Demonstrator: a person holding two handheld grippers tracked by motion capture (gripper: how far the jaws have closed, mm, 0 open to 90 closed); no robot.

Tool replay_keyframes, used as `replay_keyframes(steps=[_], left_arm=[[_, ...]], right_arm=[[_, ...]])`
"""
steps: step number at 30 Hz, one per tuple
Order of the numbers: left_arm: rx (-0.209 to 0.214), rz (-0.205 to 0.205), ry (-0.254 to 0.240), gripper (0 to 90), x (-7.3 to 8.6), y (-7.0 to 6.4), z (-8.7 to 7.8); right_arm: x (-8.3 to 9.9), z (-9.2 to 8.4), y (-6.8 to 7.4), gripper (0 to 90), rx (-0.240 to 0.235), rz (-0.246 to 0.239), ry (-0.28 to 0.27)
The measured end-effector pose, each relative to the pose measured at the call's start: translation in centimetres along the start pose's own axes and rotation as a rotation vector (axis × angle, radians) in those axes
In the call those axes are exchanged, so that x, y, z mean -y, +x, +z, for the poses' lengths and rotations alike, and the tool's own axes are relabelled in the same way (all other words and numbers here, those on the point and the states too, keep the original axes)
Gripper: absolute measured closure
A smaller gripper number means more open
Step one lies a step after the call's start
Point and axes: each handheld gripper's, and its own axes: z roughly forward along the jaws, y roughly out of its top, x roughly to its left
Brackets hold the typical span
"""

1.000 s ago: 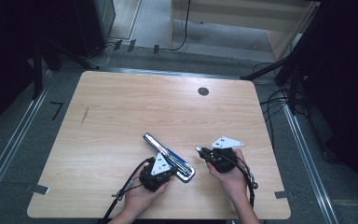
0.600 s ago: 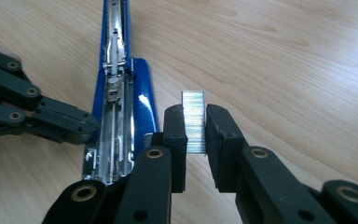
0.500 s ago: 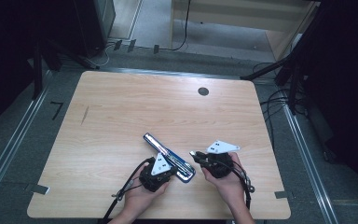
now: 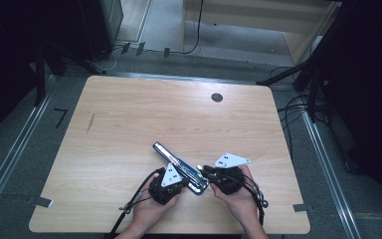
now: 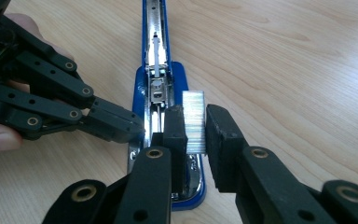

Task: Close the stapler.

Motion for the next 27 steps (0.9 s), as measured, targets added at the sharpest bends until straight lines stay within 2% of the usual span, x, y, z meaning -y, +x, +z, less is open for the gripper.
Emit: replay_keyframes(steps=[14,27], left_arm=[[0.003,-0.001,0.0,90.0,0.0,0.0,0.0],[0.001,0.001,0.003,90.0,0.0,0.0,0.0]], right_arm=[[0.1,1.4,1.3,80.0,-0.025,-0.025,0.034],[0.0,2.1,1.4,80.0,-0.025,-0.039,0.054]])
